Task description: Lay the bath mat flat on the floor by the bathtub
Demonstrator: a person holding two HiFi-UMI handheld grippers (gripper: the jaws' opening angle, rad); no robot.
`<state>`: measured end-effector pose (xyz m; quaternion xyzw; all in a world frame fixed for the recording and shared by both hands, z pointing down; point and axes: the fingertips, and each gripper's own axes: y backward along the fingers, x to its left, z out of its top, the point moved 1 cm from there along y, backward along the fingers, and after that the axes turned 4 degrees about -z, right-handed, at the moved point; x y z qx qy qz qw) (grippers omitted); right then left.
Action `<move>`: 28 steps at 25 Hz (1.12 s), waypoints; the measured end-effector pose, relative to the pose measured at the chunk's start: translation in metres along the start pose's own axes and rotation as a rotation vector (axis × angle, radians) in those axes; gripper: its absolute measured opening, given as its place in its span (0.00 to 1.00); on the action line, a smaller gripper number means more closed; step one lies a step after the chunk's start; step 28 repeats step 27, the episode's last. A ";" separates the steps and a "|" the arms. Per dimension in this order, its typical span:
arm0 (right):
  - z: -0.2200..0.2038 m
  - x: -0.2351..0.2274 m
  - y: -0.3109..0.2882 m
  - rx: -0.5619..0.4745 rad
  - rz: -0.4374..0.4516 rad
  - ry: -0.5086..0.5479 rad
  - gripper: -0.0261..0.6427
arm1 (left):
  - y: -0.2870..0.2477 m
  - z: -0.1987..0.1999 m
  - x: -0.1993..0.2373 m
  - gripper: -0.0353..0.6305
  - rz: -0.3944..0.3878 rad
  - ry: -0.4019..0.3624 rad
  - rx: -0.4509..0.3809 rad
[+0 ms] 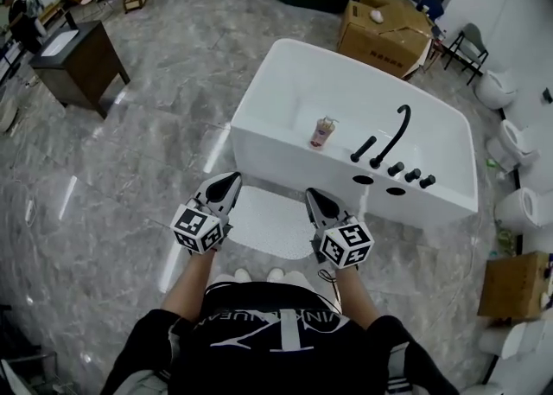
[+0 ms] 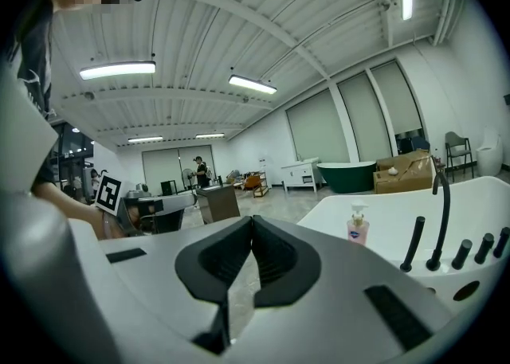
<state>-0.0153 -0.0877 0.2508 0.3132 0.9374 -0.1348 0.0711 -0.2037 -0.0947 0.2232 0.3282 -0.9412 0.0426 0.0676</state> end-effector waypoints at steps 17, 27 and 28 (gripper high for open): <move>0.000 0.014 0.013 -0.017 -0.006 -0.010 0.08 | 0.025 0.013 -0.002 0.07 0.044 -0.046 -0.041; -0.008 0.028 0.004 -0.010 -0.007 -0.017 0.08 | 0.039 0.012 0.009 0.07 0.056 -0.059 -0.037; -0.008 0.028 0.004 -0.010 -0.007 -0.017 0.08 | 0.039 0.012 0.009 0.07 0.056 -0.059 -0.037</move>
